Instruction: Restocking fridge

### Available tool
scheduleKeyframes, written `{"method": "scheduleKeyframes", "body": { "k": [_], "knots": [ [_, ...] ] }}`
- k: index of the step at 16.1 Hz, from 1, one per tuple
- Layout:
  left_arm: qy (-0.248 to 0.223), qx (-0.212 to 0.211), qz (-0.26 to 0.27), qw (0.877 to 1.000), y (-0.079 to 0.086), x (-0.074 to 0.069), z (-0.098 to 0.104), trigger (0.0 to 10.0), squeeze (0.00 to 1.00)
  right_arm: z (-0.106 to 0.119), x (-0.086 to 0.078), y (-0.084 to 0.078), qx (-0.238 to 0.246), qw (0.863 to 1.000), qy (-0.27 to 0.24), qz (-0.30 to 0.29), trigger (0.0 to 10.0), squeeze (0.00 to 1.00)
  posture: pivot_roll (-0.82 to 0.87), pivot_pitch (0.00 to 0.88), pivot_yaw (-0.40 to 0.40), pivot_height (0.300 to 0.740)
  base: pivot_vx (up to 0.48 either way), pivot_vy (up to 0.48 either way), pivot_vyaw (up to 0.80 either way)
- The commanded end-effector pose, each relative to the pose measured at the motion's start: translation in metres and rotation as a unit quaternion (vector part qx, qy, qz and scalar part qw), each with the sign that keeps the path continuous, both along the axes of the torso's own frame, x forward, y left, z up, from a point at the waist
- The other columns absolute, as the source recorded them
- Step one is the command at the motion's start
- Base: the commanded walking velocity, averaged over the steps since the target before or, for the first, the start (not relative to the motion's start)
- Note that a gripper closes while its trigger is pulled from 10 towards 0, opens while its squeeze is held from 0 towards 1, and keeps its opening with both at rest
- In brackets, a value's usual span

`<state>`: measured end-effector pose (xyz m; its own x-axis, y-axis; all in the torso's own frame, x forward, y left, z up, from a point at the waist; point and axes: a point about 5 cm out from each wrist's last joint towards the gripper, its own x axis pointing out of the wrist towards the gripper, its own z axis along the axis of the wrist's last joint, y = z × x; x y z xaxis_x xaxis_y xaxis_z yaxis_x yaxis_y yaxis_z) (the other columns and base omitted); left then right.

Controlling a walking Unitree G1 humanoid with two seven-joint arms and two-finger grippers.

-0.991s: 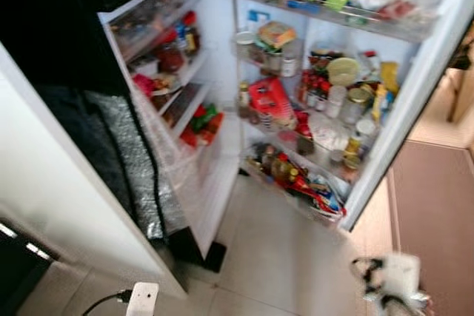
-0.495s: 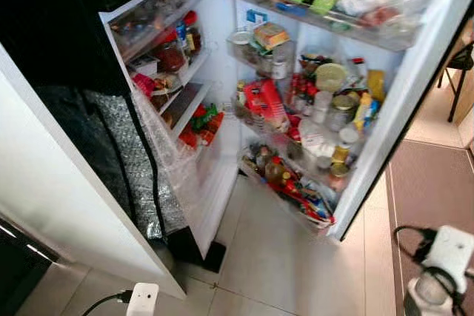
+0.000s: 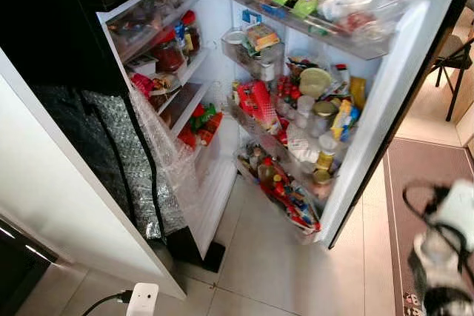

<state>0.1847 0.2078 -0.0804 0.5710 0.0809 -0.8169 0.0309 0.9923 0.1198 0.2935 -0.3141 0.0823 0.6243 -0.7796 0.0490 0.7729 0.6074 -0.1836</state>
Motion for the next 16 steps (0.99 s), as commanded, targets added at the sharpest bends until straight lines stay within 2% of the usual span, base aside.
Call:
{"method": "scheduleKeyframes", "body": {
  "k": [1,3,4,6,8,11,12,13,16],
  "knots": [
    [0.009,0.005,-0.003,1.0,0.003,-0.003,-0.001,10.0,0.0,0.007,0.004,0.001,-0.004,1.0,-0.018,0.004,10.0,0.0,-0.04,0.018,0.05,0.74,0.0,0.0,0.0],
    [0.01,0.005,-0.001,1.0,0.003,-0.003,-0.001,10.0,0.0,0.015,0.014,0.007,-0.004,0.999,-0.023,0.036,10.0,0.0,-0.04,0.018,0.05,0.74,0.0,0.0,0.0],
    [0.01,0.005,0.0,1.0,0.003,-0.003,-0.001,10.0,0.0,0.025,0.023,0.011,-0.021,0.998,-0.028,0.054,10.0,0.0,-0.04,0.023,0.047,0.74,0.0,0.0,0.0],
    [0.01,0.005,0.001,1.0,0.002,-0.003,-0.001,10.0,0.0,0.033,0.025,0.011,-0.033,0.998,-0.042,0.043,10.0,0.0,-0.04,0.023,0.046,0.74,0.0,0.0,0.0],
    [0.01,0.004,0.001,1.0,0.002,-0.003,-0.001,10.0,0.0,0.034,0.029,0.013,-0.016,0.997,-0.045,0.064,10.0,0.0,-0.04,0.023,0.046,0.74,0.0,0.0,0.0],
    [0.01,0.004,0.001,1.0,0.002,-0.003,-0.001,10.0,0.0,0.034,0.04,0.025,0.007,0.99,-0.032,0.136,10.0,0.0,-0.04,0.022,0.044,0.74,0.0,0.0,0.0],
    [0.01,0.003,0.0,1.0,0.002,-0.003,-0.001,10.0,0.0,0.034,0.046,0.035,0.003,0.984,-0.015,0.177,10.0,0.0,-0.05,0.022,0.042,0.74,0.0,0.0,0.0],
    [0.009,0.003,0.001,1.0,0.002,-0.003,-0.001,10.0,0.0,0.033,0.047,0.037,0.005,0.982,-0.011,0.186,10.0,0.0,-0.05,0.022,0.042,0.74,0.0,0.0,0.0],
    [0.009,0.002,0.002,1.0,0.002,-0.003,-0.001,10.0,0.0,0.033,0.055,0.055,0.028,0.966,-0.008,0.255,10.0,0.0,-0.04,0.022,0.041,0.74,0.0,0.0,0.0]
  ]
}}
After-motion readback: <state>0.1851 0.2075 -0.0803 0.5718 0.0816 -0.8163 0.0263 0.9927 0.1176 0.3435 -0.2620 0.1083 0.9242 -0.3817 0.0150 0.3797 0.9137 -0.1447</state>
